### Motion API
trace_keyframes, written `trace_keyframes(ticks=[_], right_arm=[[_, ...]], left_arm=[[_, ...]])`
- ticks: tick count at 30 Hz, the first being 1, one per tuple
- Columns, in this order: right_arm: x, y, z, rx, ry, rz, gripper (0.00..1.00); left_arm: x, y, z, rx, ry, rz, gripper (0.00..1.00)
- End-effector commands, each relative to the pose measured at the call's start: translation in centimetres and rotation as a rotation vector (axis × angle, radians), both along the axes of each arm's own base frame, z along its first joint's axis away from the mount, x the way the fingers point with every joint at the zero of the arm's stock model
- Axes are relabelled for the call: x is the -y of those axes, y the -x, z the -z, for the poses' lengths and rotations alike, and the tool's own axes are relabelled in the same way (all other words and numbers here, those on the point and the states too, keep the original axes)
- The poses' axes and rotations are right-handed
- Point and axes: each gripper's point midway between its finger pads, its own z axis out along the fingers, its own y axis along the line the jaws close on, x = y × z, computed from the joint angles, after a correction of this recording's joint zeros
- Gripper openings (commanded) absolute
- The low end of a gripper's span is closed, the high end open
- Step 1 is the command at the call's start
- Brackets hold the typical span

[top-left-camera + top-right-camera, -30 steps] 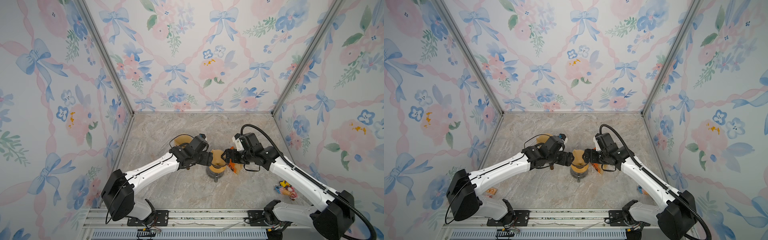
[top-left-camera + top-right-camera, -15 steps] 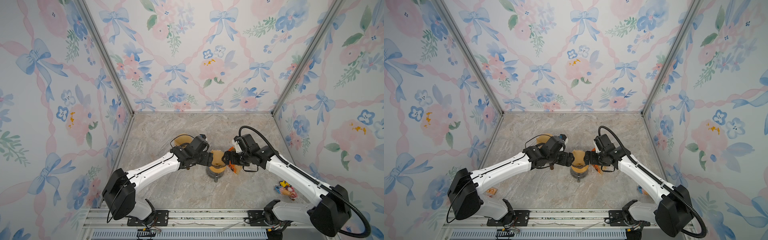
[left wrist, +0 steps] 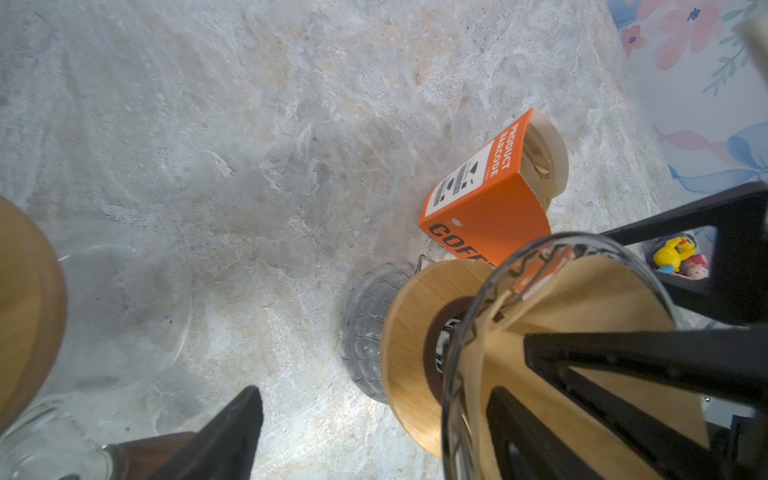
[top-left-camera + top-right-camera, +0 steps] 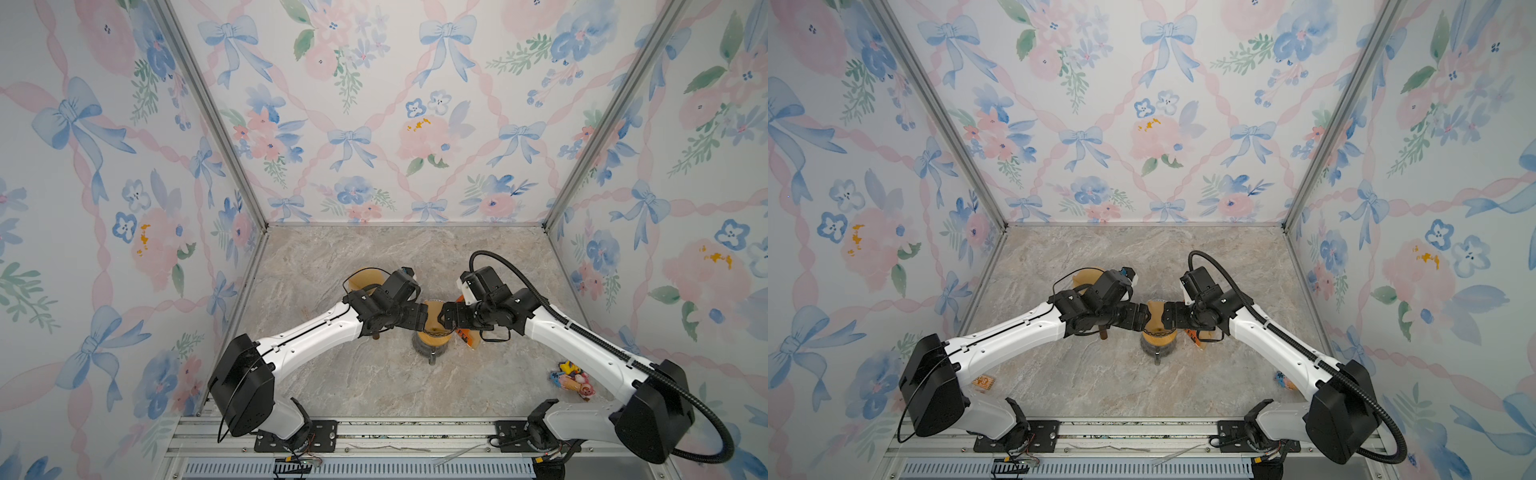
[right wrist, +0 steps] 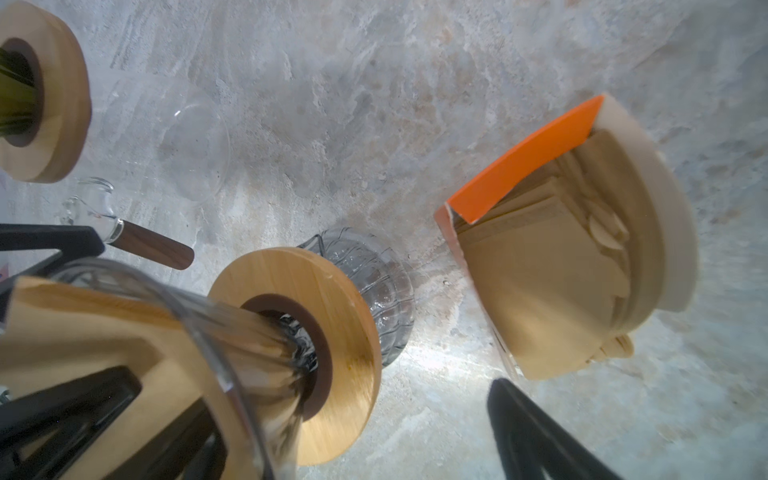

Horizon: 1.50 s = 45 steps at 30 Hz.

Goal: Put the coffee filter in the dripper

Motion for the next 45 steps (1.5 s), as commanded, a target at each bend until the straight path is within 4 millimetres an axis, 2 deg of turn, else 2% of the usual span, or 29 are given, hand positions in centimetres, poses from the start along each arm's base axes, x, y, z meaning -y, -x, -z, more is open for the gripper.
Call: trace_keyframes(ticks=[1,9,20,30,40,45], right_arm=[[-0.7,0.1,0.5,-0.011,0.011,-0.008,0.97],[-1.0,-0.1,1.7,-0.023,0.063,0.001,0.97],[0.1,-0.3,1.6,-0.011,0.114,0.035,0.97],[-1.1,-0.1,-0.6,0.035,0.018,-0.011,0.97],[-0.4,0.0,-2.8,0.059,-0.072,0.011,0.97],[-0.2,-0.4,-2.8,0.056,-0.075,0.020,0.97]], left_arm=[[0.8,-0.1,-1.2,0.001,0.030,0.004,0.87],[0.8,-0.9,-1.5,0.013,0.027,0.000,0.87],[1.1,-1.7,-0.1,0.001,-0.012,-0.004,0.86],[1.2,-2.5,0.4,-0.003,-0.023,-0.015,0.86],[1.2,-2.6,1.0,-0.020,-0.028,-0.016,0.86],[1.4,-2.4,0.6,-0.023,-0.014,-0.011,0.86]])
